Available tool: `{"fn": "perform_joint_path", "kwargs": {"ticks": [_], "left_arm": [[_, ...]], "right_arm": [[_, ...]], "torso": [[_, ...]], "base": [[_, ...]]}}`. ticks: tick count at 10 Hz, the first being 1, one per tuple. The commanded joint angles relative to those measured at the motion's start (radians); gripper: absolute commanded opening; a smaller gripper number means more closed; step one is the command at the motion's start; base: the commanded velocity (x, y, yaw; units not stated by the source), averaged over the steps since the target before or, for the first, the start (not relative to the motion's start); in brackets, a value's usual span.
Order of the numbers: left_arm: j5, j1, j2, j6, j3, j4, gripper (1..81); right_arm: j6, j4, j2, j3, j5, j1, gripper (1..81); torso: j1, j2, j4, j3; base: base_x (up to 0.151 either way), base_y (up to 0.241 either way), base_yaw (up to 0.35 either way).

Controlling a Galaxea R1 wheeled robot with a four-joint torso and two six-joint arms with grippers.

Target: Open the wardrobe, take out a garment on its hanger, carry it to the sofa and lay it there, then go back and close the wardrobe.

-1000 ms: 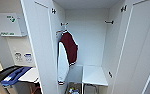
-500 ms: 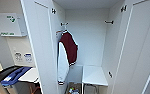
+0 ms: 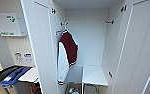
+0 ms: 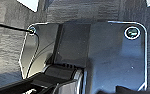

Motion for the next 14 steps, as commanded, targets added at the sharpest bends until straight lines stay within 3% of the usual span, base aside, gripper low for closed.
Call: {"fn": "perform_joint_path", "kwargs": {"ticks": [1,5,9,12,14], "left_arm": [[0.04,-0.072,-0.19,0.009,0.276,0.014,81.1],[0.038,-0.117,-0.459,-0.001,0.613,0.007,81.1],[-0.1,-0.131,-0.727,-0.031,0.862,0.001,81.1],[-0.184,-0.137,-0.899,-0.092,0.965,0.001,81.1],[-0.258,-0.169,-1.025,-0.166,0.991,0.002,81.1]], "right_arm": [[-0.002,0.004,-0.159,0.246,-0.08,0.088,81.1],[0.006,0.01,-0.383,0.515,-0.062,0.125,81.1],[0.025,0.015,-0.579,0.677,-0.027,0.174,81.1],[0.123,0.03,-0.763,0.78,0.087,0.208,81.1],[0.219,0.028,-0.915,0.873,0.15,0.251,81.1]], "torso": [[0.001,0.0,0.0,0.0],[0.001,0.0,0.0,0.0],[0.001,0.0,0.0,0.0],[0.001,0.0,0.0,0.0],[0.001,0.0,0.0,0.0]], "base": [[0.0,0.0,0.0],[0.0,0.0,0.0],[0.0,0.0,0.0],[0.0,0.0,0.0],[0.0,0.0,0.0]]}}
